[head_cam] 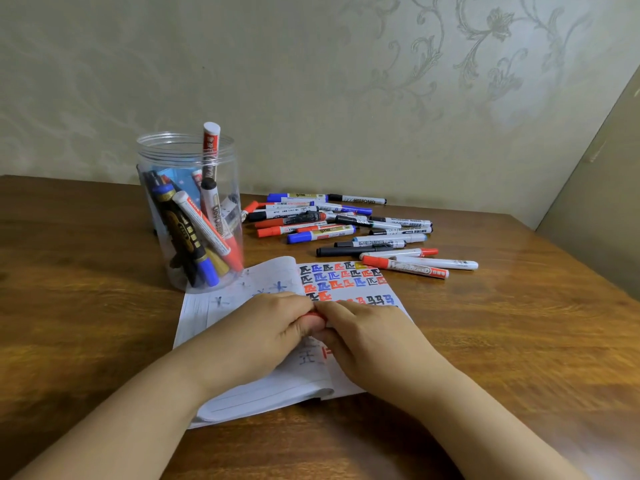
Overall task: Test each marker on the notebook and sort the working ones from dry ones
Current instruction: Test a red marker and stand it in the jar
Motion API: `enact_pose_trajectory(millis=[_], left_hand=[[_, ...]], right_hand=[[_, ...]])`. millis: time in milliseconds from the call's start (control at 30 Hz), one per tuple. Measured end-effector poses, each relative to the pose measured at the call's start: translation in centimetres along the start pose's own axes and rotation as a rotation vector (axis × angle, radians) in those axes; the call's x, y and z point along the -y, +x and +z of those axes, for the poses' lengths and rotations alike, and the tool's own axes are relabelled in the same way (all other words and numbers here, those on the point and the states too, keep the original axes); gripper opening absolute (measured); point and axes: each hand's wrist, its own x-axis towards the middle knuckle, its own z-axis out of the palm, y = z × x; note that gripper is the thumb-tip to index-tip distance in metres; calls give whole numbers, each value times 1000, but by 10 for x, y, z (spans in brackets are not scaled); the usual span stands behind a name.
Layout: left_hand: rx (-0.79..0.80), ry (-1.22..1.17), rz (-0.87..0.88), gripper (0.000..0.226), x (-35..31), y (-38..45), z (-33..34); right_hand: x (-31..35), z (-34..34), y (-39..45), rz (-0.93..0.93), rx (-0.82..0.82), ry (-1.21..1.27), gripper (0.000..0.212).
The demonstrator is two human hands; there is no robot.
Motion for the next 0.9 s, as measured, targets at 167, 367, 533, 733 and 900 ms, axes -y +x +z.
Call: enact_pose_trajectory(millis=[167,367,533,733,900], left_hand=[[-12,71,-8,26,2,1,1],[18,62,-2,26,3,0,0],[52,26,-27,23,4,0,0],[74,-2,-82,20,1,0,-1],[44,24,-102,29,-1,0,-1]], right_hand=[[1,4,3,56,-64,-89,22],[2,7,0,53,-5,-78,29],[1,3,-1,26,77,7,49],[3,1,1,-21,-6,-18,47],[5,-10,4,57,76,-57,29]])
